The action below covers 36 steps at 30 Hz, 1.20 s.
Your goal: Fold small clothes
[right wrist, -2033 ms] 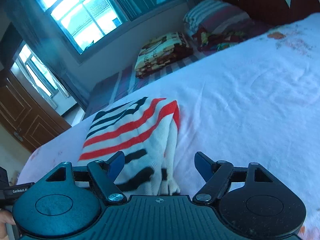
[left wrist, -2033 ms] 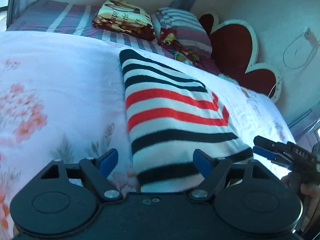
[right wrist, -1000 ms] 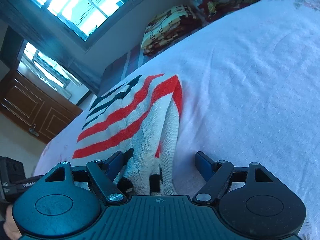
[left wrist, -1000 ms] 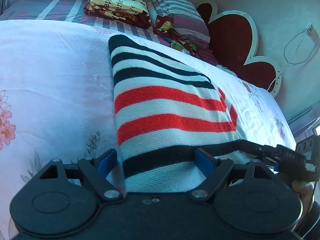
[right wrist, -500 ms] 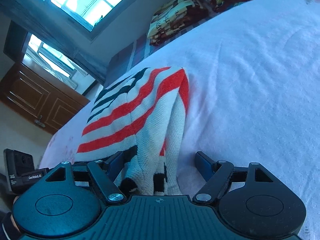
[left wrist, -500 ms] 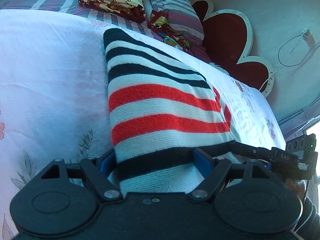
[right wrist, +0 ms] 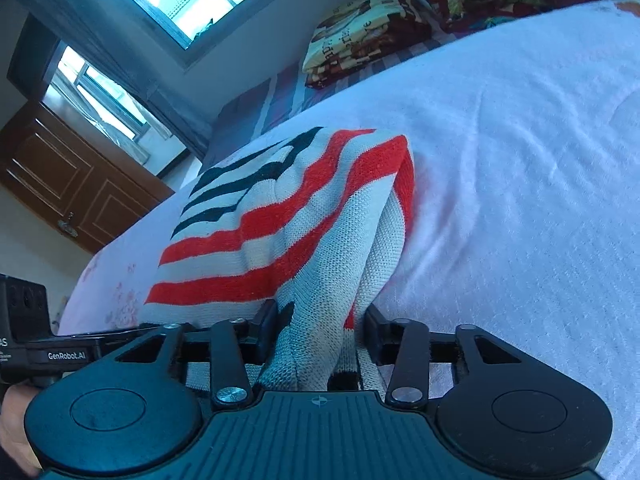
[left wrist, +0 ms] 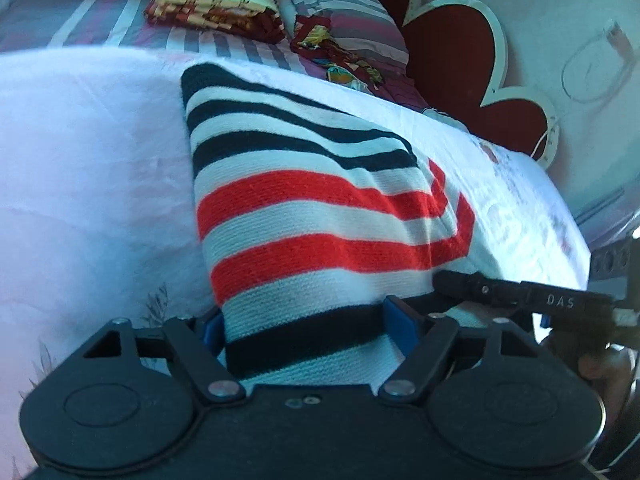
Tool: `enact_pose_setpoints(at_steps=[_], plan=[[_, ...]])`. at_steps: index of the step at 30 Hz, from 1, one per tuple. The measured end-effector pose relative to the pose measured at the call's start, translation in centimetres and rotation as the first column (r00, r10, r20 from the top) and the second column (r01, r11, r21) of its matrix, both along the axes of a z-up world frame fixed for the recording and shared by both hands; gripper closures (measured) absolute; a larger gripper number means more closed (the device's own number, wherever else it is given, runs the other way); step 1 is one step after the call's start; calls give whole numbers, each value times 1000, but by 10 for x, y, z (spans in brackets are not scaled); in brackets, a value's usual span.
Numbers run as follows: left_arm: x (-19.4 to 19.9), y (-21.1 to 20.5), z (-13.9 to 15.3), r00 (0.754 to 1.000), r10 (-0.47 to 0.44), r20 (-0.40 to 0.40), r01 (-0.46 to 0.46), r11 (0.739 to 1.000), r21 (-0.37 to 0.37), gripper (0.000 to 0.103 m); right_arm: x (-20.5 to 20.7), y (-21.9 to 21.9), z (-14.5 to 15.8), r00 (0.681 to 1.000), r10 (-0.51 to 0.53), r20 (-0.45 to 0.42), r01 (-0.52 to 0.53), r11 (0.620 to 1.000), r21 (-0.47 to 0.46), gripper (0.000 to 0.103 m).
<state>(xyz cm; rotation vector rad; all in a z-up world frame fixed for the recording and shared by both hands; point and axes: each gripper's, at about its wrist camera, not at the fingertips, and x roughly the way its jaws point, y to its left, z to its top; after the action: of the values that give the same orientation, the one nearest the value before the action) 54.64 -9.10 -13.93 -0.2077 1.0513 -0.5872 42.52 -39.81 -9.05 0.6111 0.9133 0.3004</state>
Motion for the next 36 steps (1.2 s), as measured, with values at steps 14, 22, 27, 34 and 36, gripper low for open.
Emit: enact_pose_setpoints(at_steps=[14,22,27,34,36], plan=[[-19,2,24,994,-32,103,32,999,1,51,-16,46,45,990,24,137,-6,991,-133,71],[-40,27,33,993,-25,117,33,997,-75,52,-39,76,63,987,33,160,-5,984,-176,71],[-58,65,39,993,-14,117,29,992,-125,52,-57,121,82,982,65,177,-24,974,-223,71],[-83,157,56,991,43,127,-26,991,-134,52,-70,220,100,971,120,205,-75,974,-213,71],[-89,191,61,990,68,128,-51,990,-134,52,-69,254,103,967,140,213,-97,975,-199,71]])
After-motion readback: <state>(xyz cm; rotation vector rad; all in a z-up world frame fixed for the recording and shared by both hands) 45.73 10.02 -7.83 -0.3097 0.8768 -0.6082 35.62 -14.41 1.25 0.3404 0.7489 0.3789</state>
